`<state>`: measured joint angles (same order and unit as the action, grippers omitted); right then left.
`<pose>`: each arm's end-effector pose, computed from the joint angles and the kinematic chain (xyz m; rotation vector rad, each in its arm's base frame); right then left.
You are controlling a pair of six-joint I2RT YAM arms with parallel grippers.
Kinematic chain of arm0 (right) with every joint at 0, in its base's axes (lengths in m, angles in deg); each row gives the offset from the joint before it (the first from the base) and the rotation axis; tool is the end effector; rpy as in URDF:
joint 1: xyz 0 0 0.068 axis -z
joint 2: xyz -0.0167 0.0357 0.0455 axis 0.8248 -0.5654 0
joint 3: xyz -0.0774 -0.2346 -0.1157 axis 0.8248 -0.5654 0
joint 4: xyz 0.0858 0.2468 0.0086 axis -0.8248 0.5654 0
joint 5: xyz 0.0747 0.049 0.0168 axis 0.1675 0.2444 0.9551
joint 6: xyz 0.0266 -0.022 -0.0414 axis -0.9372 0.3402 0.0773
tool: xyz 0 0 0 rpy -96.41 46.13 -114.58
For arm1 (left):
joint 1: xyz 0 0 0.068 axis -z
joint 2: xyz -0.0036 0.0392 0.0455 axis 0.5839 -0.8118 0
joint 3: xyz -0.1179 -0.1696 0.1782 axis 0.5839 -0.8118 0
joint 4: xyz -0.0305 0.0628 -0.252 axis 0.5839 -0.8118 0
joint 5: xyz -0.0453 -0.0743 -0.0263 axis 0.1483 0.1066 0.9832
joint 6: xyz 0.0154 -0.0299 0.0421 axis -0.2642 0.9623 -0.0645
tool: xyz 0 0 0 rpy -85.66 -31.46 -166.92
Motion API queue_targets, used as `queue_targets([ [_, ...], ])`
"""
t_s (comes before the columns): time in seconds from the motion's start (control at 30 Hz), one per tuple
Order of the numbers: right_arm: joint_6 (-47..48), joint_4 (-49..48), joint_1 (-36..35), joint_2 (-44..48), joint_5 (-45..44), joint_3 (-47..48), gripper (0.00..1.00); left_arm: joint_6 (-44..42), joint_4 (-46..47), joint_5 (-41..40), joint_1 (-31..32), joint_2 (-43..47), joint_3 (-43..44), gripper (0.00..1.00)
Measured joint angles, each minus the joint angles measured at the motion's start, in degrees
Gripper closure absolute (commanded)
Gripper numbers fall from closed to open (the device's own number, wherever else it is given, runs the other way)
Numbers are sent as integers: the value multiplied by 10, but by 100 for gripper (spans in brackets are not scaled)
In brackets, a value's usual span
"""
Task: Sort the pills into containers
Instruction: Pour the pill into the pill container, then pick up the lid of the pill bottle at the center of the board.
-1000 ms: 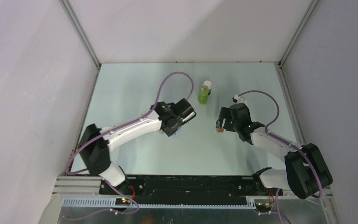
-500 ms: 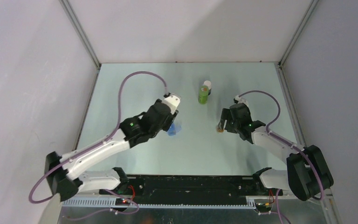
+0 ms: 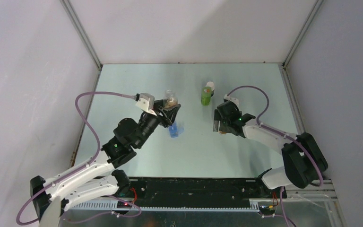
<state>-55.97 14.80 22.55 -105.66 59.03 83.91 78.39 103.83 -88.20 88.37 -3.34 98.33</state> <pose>0.2350 0.1412 0.2005 0.0245 2.4631 0.1208 0.1259 -0.1460 0.3521 0.2649 1.4436 -0.6624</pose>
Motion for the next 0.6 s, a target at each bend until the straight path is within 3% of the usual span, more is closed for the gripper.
queue_targets([
  [0.27, -9, 52, -17, -97, -37, 61, 27, 25, 118, 124, 0, -4, -50, 100],
  [0.6, -17, 87, -22, -124, -47, 76, 42, 51, 176, 247, -3, -37, -66, 100],
])
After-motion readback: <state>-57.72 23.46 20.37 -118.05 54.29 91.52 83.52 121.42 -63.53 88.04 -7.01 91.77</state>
